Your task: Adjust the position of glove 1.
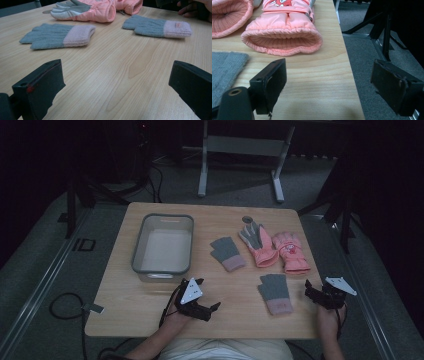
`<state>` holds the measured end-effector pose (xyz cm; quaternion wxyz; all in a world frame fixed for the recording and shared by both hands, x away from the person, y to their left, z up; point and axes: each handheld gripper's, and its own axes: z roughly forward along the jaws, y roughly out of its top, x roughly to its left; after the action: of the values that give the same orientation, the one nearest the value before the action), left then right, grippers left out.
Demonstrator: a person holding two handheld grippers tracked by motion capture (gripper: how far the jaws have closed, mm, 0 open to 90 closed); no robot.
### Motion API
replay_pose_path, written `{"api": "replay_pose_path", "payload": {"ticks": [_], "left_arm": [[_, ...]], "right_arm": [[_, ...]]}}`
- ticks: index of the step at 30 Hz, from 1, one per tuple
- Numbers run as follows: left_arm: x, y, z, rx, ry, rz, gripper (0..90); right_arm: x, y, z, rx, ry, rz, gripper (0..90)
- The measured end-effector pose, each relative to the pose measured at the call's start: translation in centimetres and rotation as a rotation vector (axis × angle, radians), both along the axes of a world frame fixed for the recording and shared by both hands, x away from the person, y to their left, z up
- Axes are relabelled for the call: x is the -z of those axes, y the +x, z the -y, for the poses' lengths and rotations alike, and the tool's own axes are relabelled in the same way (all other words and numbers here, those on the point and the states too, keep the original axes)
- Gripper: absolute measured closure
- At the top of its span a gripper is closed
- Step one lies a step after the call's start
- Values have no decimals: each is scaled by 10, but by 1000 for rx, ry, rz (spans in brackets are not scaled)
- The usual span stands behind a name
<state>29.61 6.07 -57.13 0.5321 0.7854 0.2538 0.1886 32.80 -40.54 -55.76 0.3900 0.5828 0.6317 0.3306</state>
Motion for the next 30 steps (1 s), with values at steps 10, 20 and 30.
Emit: {"api": "replay_pose_path", "payload": {"ticks": [10,20,30], "left_arm": [[0,0,0,-1,3,3,0],[0,0,0,-2,5,3,0],[0,0,0,-2,4,3,0]], "right_arm": [[-23,-4,-1,-14,2,42,136],[-67,8,-10,-26,19,40,136],[-106,25,-24,-71,29,93,130]]}}
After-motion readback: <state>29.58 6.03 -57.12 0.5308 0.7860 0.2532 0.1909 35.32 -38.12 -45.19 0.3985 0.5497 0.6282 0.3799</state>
